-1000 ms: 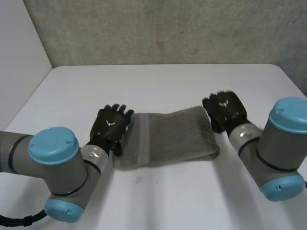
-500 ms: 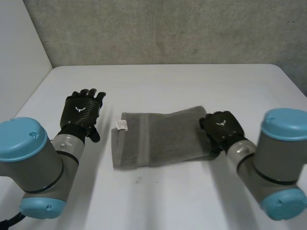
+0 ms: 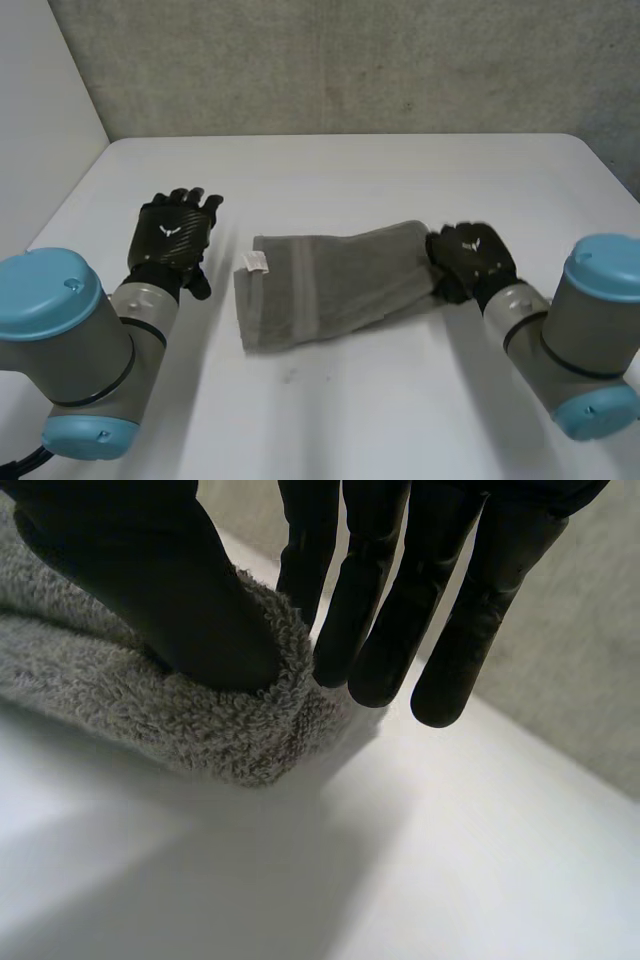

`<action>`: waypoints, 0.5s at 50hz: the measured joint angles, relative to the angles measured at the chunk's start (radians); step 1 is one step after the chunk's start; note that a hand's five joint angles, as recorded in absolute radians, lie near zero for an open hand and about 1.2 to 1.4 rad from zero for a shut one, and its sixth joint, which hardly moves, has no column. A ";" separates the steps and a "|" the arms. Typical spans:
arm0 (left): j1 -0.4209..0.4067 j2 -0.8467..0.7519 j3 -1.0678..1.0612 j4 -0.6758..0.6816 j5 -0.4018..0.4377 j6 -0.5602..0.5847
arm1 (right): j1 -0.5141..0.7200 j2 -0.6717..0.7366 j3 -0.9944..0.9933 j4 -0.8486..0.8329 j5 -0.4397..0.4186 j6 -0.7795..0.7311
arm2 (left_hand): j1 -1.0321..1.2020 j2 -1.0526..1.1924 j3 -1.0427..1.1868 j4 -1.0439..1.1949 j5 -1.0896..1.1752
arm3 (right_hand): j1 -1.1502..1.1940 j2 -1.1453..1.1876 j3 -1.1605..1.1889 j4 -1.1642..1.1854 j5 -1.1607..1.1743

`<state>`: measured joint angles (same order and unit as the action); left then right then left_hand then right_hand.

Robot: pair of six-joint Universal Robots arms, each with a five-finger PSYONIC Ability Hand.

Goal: Fold the towel.

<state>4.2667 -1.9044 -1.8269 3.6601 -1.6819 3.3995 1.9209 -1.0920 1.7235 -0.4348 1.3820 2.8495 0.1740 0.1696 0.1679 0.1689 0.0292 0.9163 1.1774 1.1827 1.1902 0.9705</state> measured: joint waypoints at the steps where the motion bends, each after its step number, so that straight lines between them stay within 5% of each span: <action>1: 0.001 0.001 0.000 0.000 0.000 0.000 | 0.012 -0.007 -0.025 0.007 0.003 0.002 | 0.000 0.000 0.000 0.000 0.000 | 0.000 0.000 0.000 0.000 0.001; 12: 0.009 0.020 0.002 -0.001 -0.007 -0.002 | 0.249 0.017 -0.297 0.128 0.002 0.001 | 0.000 0.000 0.000 0.000 0.000 | 0.000 0.000 0.003 0.000 0.010; 23: 0.029 0.069 0.001 -0.009 -0.013 -0.043 | 0.513 0.268 -0.522 0.229 -0.006 -0.064 | 0.000 0.000 0.000 0.000 0.000 | 0.000 0.000 0.003 0.000 0.014; 25: 0.031 0.072 0.002 -0.010 -0.012 -0.058 | 0.527 0.292 -0.540 0.237 0.017 -0.078 | 0.000 0.000 0.000 0.000 0.000 | -0.421 -0.498 -0.492 -0.497 -0.446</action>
<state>4.2982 -1.8319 -1.8244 3.6500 -1.6943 3.3419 2.4483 -0.7999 1.1835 -0.1981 1.3989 2.7718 0.1740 0.1696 0.1679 0.1689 0.0292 0.4951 0.6792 0.6912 0.6932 0.5242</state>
